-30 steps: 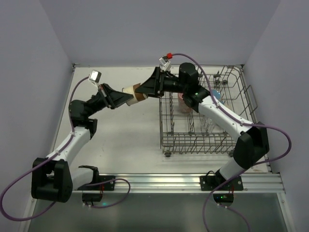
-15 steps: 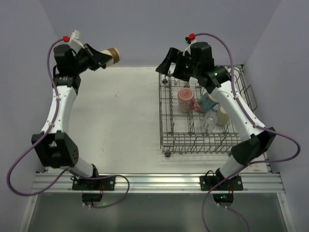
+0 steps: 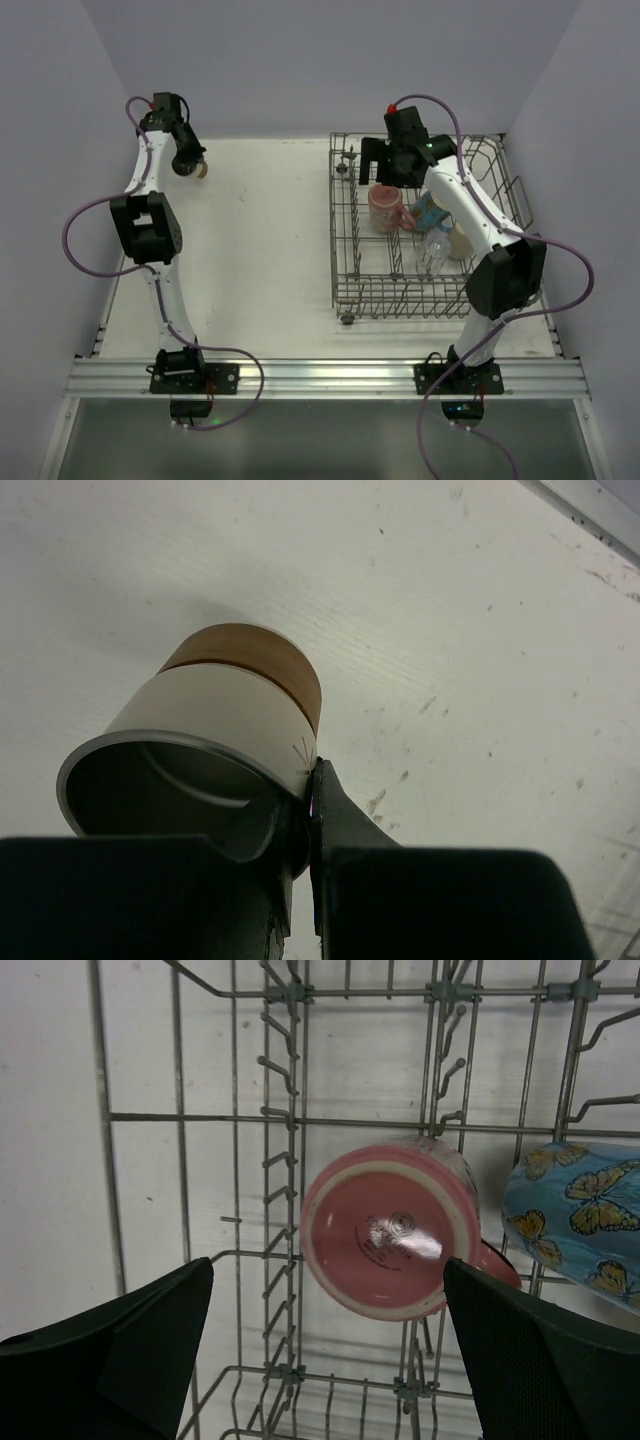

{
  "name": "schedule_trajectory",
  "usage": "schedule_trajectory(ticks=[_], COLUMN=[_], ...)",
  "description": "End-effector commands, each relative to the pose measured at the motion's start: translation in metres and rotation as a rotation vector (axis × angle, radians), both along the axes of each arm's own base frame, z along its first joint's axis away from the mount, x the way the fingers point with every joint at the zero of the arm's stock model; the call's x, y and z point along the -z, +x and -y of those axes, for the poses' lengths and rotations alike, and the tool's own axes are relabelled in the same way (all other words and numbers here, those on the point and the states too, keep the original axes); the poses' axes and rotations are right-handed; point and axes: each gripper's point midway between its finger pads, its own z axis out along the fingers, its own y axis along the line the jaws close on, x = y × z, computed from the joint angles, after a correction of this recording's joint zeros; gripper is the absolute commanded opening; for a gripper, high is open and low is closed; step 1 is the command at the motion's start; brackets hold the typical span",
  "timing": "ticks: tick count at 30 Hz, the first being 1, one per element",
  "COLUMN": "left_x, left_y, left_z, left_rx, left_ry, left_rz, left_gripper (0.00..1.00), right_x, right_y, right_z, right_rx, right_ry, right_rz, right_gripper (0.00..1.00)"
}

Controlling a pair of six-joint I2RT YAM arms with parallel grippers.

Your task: Unload the cups from the dish rack

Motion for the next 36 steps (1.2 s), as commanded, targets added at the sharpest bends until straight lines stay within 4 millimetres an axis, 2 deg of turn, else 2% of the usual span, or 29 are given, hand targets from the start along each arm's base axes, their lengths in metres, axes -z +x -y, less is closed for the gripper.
schedule_trajectory(ticks=[1, 6, 7, 12, 17, 25, 28, 29, 36], left_x=[-0.045, -0.026, -0.011, 0.015, 0.024, 0.040, 0.046, 0.048, 0.062], left_y=[0.014, 0.019, 0.019, 0.010, 0.008, 0.008, 0.009, 0.009, 0.011], left_z=[-0.032, -0.055, -0.058, -0.073, -0.079, -0.086, -0.086, -0.086, -0.083], left_rx=[-0.059, -0.099, -0.101, -0.111, -0.116, -0.104, -0.104, -0.106, -0.106], left_ry=[0.127, 0.170, 0.171, 0.184, 0.187, 0.179, 0.152, 0.151, 0.124], left_rz=[0.085, 0.054, 0.023, -0.053, -0.069, -0.092, -0.097, -0.097, -0.110], left_gripper=[0.00, 0.00, 0.00, 0.00, 0.00, 0.00, 0.11, 0.19, 0.32], right_x=[0.011, 0.019, 0.017, 0.008, -0.002, 0.002, 0.002, 0.001, 0.005], right_y=[0.008, 0.012, 0.012, 0.014, 0.015, 0.010, 0.011, 0.011, 0.015], right_z=[0.004, 0.013, 0.015, 0.024, 0.026, 0.028, 0.029, 0.029, 0.027], right_rx=[-0.039, -0.029, -0.028, -0.016, -0.011, -0.003, 0.002, 0.001, -0.003], right_ry=[-0.039, -0.072, -0.071, -0.075, -0.053, -0.053, -0.058, -0.058, -0.068], right_rz=[0.016, 0.005, 0.009, 0.032, 0.050, 0.033, 0.036, 0.038, 0.023], right_gripper=[0.99, 0.99, 0.99, 0.99, 0.99, 0.99, 0.99, 0.99, 0.99])
